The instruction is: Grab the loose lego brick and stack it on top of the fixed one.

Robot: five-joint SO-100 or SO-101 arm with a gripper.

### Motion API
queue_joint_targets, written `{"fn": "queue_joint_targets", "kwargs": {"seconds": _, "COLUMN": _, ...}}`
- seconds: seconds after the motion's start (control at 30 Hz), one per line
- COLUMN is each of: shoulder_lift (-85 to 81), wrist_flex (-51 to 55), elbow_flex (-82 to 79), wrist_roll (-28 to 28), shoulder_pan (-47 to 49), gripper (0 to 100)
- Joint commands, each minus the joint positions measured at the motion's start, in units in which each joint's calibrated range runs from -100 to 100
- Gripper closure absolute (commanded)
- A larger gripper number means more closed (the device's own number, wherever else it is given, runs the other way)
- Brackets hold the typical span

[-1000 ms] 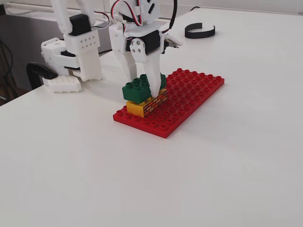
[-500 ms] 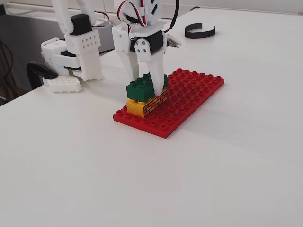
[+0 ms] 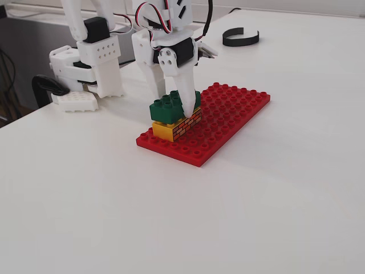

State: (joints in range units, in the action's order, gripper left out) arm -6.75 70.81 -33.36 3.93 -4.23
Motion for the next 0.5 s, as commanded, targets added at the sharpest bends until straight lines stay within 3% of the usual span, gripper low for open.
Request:
{"fn": "queue_joint_targets", "kwargs": {"seconds": 0.0, "shoulder_lift": -1.38, "wrist_flex": 0.05, "elbow_flex": -0.12, "wrist_roll": 0.00, "shoulder_pan": -0.67, "gripper": 94}}
{"fn": "queue_joint_targets", "kwargs": {"seconds": 0.47, "shoulder_lift": -1.21, "wrist_flex": -2.29, "elbow_flex": -1.66, "wrist_roll": -0.16, "shoulder_pan": -0.22, "gripper": 92}}
